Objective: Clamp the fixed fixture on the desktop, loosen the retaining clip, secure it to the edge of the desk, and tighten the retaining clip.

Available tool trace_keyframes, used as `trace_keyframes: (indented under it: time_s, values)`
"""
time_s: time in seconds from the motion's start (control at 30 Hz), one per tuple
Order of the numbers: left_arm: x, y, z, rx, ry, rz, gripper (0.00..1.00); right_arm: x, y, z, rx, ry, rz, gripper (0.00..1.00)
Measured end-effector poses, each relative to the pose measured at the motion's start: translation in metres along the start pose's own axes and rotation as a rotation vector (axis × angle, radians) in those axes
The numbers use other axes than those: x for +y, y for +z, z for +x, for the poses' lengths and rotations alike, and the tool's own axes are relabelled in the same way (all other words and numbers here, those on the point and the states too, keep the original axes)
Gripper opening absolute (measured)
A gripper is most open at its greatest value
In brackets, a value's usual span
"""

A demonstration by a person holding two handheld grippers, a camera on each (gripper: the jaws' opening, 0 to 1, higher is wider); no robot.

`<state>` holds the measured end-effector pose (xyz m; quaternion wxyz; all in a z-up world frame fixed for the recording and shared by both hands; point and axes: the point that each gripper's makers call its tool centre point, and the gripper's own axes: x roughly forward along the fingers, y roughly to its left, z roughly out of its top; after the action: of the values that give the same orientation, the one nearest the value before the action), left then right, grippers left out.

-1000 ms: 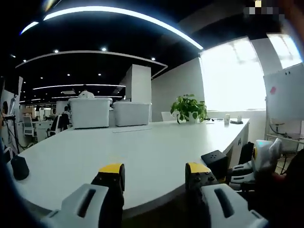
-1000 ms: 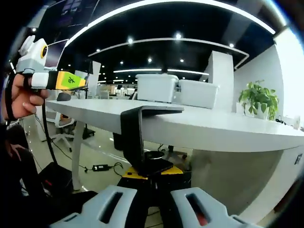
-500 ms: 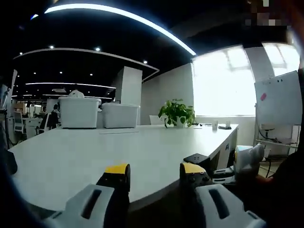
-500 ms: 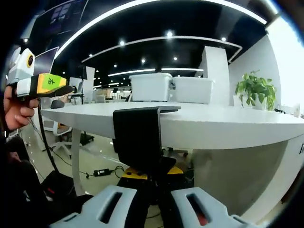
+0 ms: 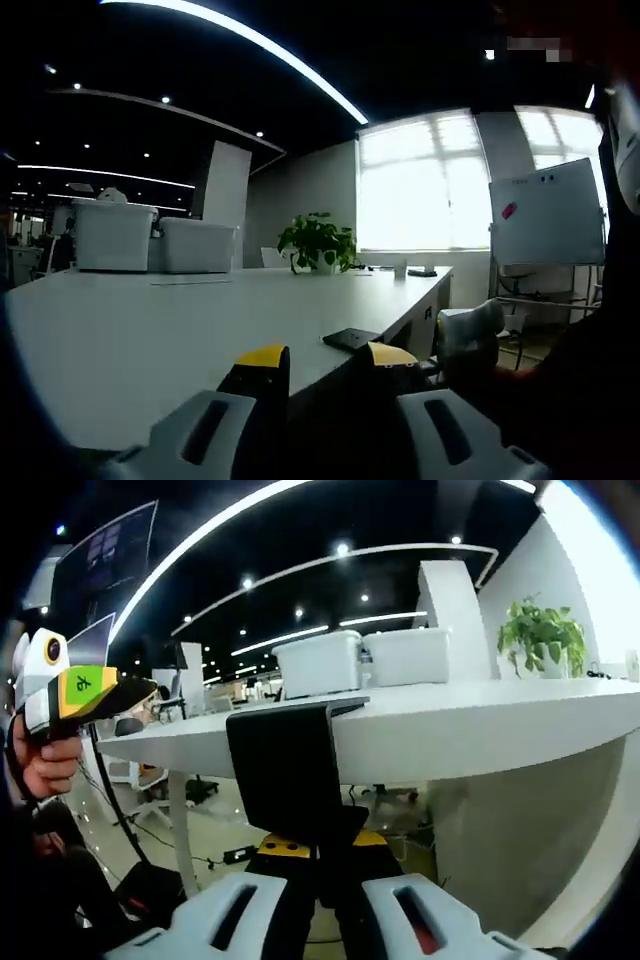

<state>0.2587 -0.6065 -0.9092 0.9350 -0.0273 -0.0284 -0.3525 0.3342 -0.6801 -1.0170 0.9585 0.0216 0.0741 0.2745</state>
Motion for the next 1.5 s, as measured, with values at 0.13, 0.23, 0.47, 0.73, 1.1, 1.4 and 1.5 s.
trace_keyframes:
  time_s: [0.13,0.23,0.47,0.73,1.1,1.4,1.5]
  values:
    - [-0.011,-0.009,0.007,0.044,-0.064,0.011,0.3,-0.001,-0.001,0.002,0.008,0.039,-0.023,0.04]
    - [-0.026,-0.015,0.013,0.065,-0.143,0.01,0.3,-0.001,-0.002,0.003,0.021,0.072,-0.03,0.04]
    - [-0.049,-0.023,0.031,0.068,-0.236,-0.022,0.3,0.001,-0.003,0.004,0.039,0.125,-0.04,0.04]
    - [-0.064,-0.031,0.051,0.065,-0.282,-0.004,0.26,0.001,-0.003,0.006,0.038,0.114,-0.034,0.05]
    - [-0.062,-0.049,0.081,0.094,-0.279,-0.044,0.17,-0.003,-0.002,0.007,0.017,0.13,-0.032,0.05]
    - [-0.06,-0.052,0.083,0.107,-0.271,-0.018,0.09,-0.005,-0.002,0.008,-0.03,0.107,0.007,0.06]
    - [-0.053,-0.053,0.086,0.106,-0.25,0.026,0.02,-0.006,-0.002,0.008,-0.034,0.099,0.001,0.08]
